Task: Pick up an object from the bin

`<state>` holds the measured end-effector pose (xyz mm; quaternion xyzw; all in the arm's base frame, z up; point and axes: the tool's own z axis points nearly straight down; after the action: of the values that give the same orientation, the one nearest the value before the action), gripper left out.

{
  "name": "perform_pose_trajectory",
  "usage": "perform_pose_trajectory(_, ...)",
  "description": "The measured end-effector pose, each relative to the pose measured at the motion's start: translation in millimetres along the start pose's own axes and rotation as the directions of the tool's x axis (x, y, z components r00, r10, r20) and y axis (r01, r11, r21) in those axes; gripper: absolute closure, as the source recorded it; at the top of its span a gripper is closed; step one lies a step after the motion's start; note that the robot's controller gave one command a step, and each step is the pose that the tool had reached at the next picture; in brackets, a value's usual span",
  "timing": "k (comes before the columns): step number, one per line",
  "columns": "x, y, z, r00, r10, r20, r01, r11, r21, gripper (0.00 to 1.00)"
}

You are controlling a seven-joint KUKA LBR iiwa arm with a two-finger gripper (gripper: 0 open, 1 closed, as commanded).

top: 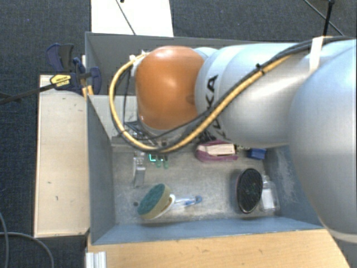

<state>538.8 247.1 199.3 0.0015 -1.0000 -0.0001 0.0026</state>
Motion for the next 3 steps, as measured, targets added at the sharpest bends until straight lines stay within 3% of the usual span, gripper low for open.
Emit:
perform_pose_trajectory(1, 26.9, -43.8, 97.8, 0.893, -0.449, 0.003, 0.449, 0.893, 0.001, 0.0)
perform_pose_trajectory(2, 37.1, -63.8, 127.1, 0.788, -0.616, 0.009, 0.616, 0.788, 0.0, 0.0)
perform_pose_trajectory(3, 37.8, -65.6, 125.9, 0.793, -0.61, 0.0, 0.61, 0.793, 0.001, 1.0)
